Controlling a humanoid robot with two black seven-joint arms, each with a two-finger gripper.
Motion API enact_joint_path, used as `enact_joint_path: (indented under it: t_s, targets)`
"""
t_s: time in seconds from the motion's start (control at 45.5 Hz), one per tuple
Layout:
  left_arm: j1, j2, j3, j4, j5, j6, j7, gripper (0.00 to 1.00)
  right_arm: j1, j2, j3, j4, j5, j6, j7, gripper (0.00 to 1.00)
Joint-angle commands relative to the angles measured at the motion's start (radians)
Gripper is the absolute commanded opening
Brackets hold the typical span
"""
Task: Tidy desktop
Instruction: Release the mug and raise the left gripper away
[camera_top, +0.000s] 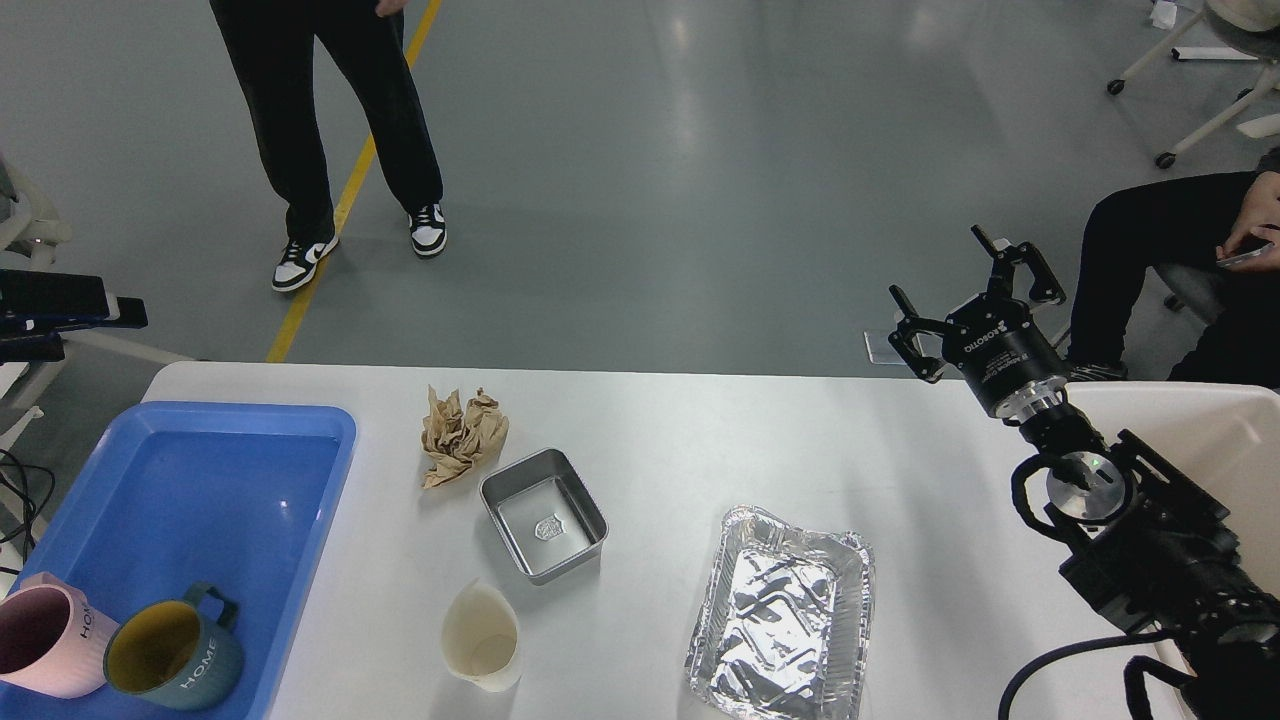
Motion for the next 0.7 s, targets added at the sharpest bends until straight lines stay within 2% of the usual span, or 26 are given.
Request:
enact_joint_path:
  t_s: [0.0,0.242,0.286,0.374,0.418,0.55,0.594,0.681]
  targets:
    - [0.000,-0.054,0.010,0.002,-0.002,0.000,0.004,0.96,0.000,-0.005,0.000,0.003,0.000,-0.001,0.000,1.00]
    - [0.009,-0.137,0.011,0.023,-0.015,0.116,0.008,0.97,-0.002,-0.007,0.000,0.009,0.000,-0.002,0.000,1.00]
    - [0.013,-0.169,0.007,0.038,-0.021,0.138,-0.009,0.97,-0.002,-0.007,0.000,0.012,0.000,-0.002,0.000,1.00]
    - [0.017,-0.252,0.001,0.081,-0.074,0.185,-0.011,0.97,-0.003,-0.007,0.000,0.016,0.000,-0.002,0.000,1.00]
    - [0.023,-0.269,-0.002,0.085,-0.123,0.222,0.006,0.97,-0.003,-0.005,0.000,0.016,0.000,-0.002,0.000,1.00]
    - [0.083,-0.264,0.007,0.080,-0.197,0.352,0.011,0.96,-0.006,-0.007,0.000,0.016,0.000,-0.002,0.000,1.00]
    - [0.101,-0.259,0.008,0.074,-0.197,0.360,0.014,0.96,-0.008,-0.007,0.000,0.016,0.000,-0.002,0.000,1.00]
    - [0.141,-0.188,0.007,0.020,-0.208,0.310,0.014,0.96,-0.008,-0.011,0.000,0.016,0.000,-0.002,0.000,1.00]
